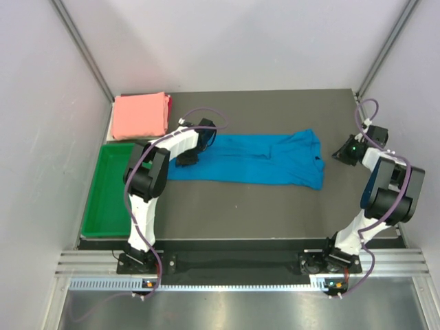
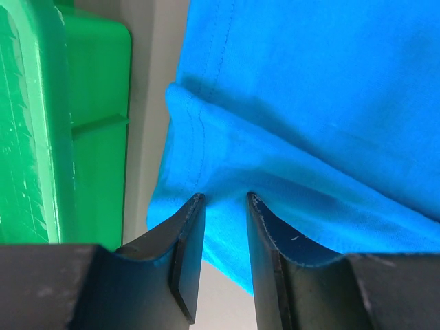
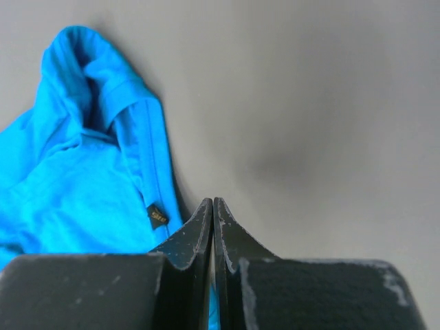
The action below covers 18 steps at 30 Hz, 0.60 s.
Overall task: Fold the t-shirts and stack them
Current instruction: Fold the tshirt
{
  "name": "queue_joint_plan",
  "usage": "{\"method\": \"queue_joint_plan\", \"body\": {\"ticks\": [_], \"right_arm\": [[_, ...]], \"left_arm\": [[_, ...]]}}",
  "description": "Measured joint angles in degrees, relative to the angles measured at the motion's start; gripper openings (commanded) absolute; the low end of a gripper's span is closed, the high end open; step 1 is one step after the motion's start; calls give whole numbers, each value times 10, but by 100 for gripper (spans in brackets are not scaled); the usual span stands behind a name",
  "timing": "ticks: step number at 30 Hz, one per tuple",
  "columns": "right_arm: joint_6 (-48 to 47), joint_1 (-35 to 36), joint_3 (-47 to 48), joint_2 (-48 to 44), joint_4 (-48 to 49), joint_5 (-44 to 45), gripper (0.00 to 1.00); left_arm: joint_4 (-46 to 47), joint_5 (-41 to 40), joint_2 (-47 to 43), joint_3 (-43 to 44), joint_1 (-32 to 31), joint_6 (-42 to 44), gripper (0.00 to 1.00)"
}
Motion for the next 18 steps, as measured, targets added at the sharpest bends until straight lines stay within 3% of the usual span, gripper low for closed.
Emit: {"method": "queue_joint_plan", "body": {"ticks": [5,13,18], "right_arm": [[1,19,-16,-11,11,49,0],[-1,11,-24,-12,6,-16,31],[-3,-3,-40,-29,-10,-70,31]], "left_arm": [[0,-2,0,0,0,-2,36],[-2,-1,1,2,0,-1,37],[-10,5,4,10,2,1,36]]}}
